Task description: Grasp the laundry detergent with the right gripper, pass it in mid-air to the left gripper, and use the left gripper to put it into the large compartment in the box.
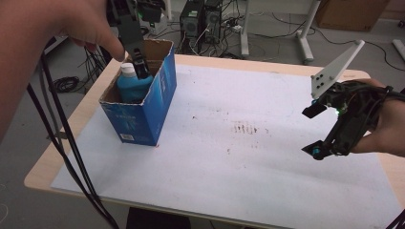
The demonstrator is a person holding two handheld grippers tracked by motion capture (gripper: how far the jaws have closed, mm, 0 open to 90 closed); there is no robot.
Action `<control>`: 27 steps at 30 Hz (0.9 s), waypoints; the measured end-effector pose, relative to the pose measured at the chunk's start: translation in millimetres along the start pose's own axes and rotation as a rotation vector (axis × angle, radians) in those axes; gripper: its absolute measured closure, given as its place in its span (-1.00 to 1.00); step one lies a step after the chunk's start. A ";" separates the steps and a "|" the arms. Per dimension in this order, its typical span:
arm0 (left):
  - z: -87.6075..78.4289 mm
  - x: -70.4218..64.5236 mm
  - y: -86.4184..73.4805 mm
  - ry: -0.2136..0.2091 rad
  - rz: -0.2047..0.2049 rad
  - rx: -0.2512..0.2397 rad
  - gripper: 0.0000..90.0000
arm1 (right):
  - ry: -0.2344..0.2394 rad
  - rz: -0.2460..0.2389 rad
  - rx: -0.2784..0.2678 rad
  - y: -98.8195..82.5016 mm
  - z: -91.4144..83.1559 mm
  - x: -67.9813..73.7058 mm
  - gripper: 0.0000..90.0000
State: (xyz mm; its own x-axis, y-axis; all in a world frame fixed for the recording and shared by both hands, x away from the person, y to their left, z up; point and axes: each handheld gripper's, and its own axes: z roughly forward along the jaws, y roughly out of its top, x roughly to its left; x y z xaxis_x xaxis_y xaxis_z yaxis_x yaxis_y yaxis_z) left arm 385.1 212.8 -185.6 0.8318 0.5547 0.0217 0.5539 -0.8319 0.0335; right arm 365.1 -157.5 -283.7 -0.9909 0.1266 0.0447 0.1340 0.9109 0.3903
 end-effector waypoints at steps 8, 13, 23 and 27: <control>7.5 -20.2 19.5 -0.031 0.117 0.016 -0.86 | -0.024 -0.027 0.097 10.7 -9.6 -5.1 -0.98; 12.3 -24.4 31.1 -0.047 0.186 0.021 -0.86 | -0.030 -0.043 0.155 19.3 -13.4 -9.7 -0.98; 28.1 -26.9 57.7 -0.081 0.262 0.031 -0.92 | -0.053 -0.083 0.283 29.8 -23.3 -31.3 -0.98; 31.7 -24.9 65.1 -0.089 0.254 0.038 -0.97 | -0.067 -0.093 0.321 32.7 -26.4 -41.8 -0.98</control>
State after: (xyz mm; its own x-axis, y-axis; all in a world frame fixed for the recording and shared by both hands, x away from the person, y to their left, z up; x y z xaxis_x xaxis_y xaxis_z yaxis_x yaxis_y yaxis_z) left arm 401.6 144.3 -215.6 0.9434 0.3257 -0.0632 0.3264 -0.9452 0.0004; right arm 410.6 -143.3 -248.5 -0.9977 0.0530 -0.0425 0.0495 0.9956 0.0800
